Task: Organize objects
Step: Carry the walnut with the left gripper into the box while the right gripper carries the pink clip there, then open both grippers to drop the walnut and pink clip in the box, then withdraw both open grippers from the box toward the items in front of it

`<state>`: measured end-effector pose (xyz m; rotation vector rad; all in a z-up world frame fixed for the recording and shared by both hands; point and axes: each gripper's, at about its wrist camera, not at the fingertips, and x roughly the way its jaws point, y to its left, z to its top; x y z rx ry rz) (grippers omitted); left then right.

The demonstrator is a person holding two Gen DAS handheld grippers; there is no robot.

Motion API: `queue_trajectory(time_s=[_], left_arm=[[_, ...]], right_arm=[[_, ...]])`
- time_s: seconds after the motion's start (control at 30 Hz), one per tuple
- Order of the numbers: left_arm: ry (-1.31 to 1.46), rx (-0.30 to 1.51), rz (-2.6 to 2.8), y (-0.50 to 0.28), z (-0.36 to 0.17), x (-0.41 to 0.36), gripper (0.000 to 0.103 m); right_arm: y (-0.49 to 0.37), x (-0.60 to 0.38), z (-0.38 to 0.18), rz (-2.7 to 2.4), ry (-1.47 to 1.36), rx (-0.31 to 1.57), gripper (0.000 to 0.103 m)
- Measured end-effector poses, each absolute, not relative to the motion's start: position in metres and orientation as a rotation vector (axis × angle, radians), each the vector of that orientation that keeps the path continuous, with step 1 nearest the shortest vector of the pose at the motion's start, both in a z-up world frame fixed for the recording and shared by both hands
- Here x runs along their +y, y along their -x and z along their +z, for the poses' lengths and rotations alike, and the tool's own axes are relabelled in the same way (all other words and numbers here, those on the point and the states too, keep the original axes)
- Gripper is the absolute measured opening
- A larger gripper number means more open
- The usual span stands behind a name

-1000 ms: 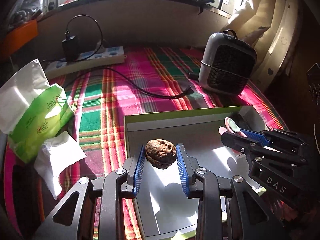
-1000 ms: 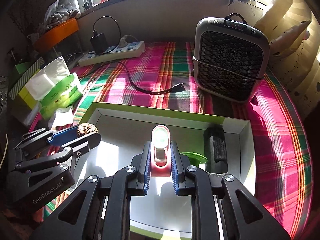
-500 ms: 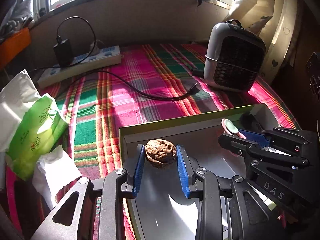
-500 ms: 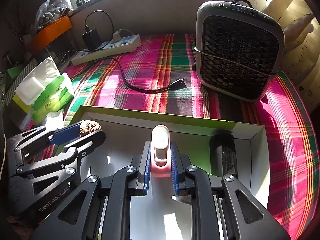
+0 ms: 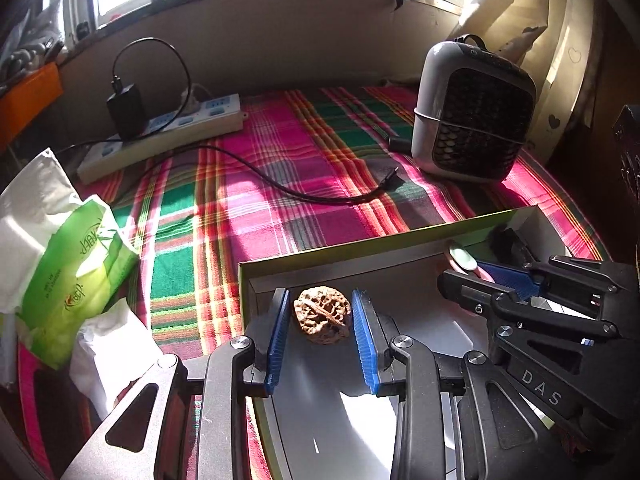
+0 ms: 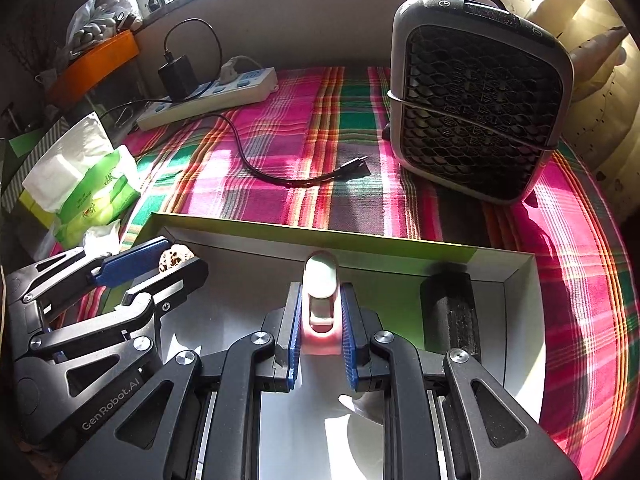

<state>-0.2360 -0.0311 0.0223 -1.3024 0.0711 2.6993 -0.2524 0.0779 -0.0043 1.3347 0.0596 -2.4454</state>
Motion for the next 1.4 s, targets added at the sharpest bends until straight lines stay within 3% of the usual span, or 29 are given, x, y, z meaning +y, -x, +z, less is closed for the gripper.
queue_trajectory(time_s=[0.43,0.7,1.4], left_arm=[[1.303,0.075,2.7,0.236,0.023,-0.032,0.03],[1.306,0.046,2.69,0.235,0.023,-0.034,0.031],[1.26,-0.042,2.718,0.206,0.04,-0.046,0.038]], right_arm=[[0.253,0.08,-0.004,-2.461,-1.339,0.057,0.019],[0.25,0.083,-0.001,-2.469,-1.323,0.028,0.041],[0.219,0.091,0.017,-2.529,-1.264,0.018,0.044]])
